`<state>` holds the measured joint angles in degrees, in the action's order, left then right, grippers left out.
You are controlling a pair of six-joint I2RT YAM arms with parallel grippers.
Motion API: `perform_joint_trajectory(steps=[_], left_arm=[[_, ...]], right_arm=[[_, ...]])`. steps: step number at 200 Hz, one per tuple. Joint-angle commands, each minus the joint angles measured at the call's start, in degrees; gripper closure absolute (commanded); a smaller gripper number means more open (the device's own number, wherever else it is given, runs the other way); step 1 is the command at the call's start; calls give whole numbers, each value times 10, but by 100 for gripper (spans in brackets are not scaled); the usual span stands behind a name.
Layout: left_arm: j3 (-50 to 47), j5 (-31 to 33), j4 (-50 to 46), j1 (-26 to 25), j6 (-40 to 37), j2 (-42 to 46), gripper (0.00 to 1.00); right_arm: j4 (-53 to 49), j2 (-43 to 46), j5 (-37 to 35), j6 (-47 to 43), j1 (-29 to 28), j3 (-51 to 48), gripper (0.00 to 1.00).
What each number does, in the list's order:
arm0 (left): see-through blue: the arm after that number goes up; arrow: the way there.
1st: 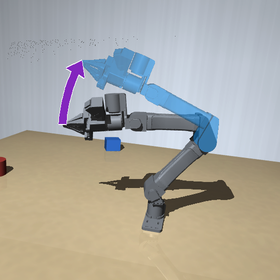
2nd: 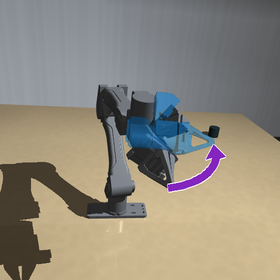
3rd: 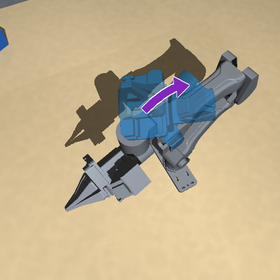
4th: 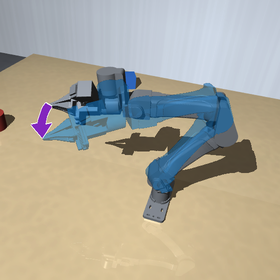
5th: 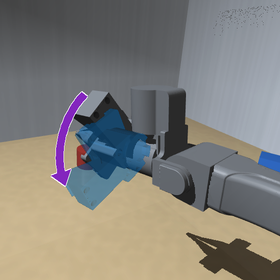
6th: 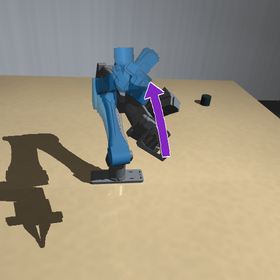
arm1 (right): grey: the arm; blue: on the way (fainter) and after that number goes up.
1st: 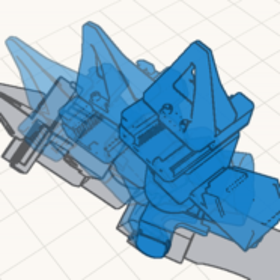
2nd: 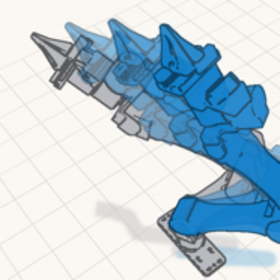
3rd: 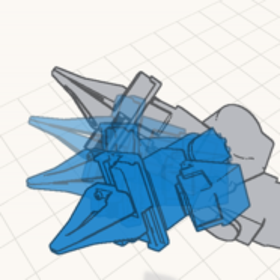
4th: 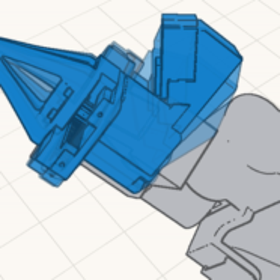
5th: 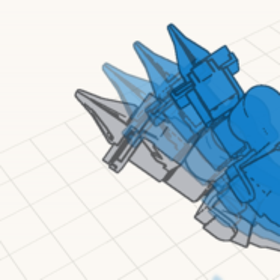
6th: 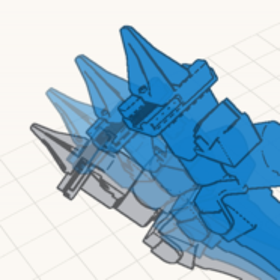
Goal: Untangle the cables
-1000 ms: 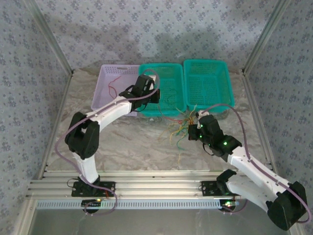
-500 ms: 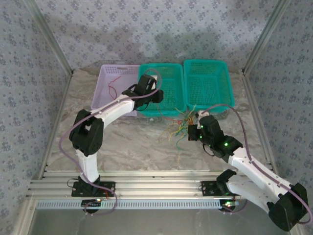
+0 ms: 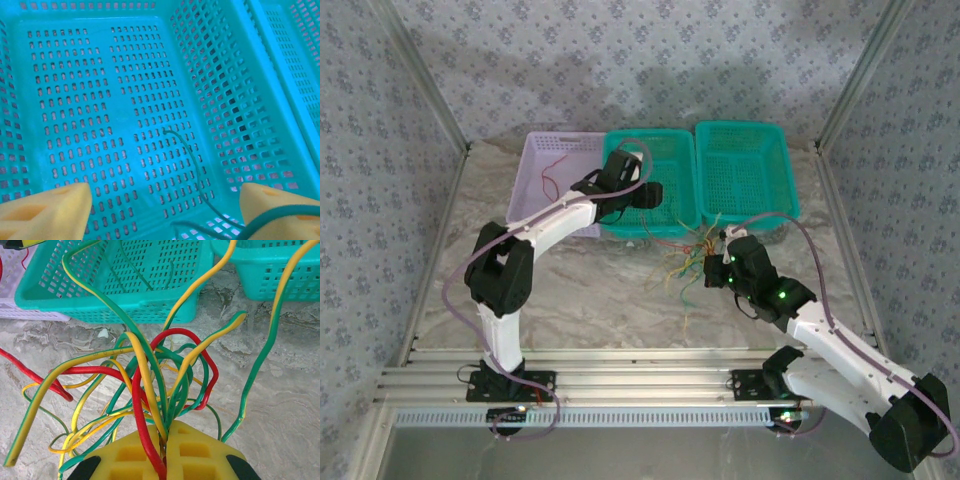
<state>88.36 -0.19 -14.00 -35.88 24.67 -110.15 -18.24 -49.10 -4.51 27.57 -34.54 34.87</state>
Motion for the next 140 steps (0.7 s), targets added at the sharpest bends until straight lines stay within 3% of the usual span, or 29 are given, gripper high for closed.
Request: perform_joint_trajectory(steps=[1,70,90,140], left_arm=[[22,4,-11,3,-7,33,17],[55,33,-48,5,-16,26,3],[118,67,-128,5,-15,-4,0],[230,70,-264,7,-8,-67,0]], right_arm=[[3,10,-7,-7,-4,18,100],[-1,14,-7,-6,-5,17,100],[-4,12,-6,-7,-5,20,100],[-6,11,-7,-9,-5,25,100]])
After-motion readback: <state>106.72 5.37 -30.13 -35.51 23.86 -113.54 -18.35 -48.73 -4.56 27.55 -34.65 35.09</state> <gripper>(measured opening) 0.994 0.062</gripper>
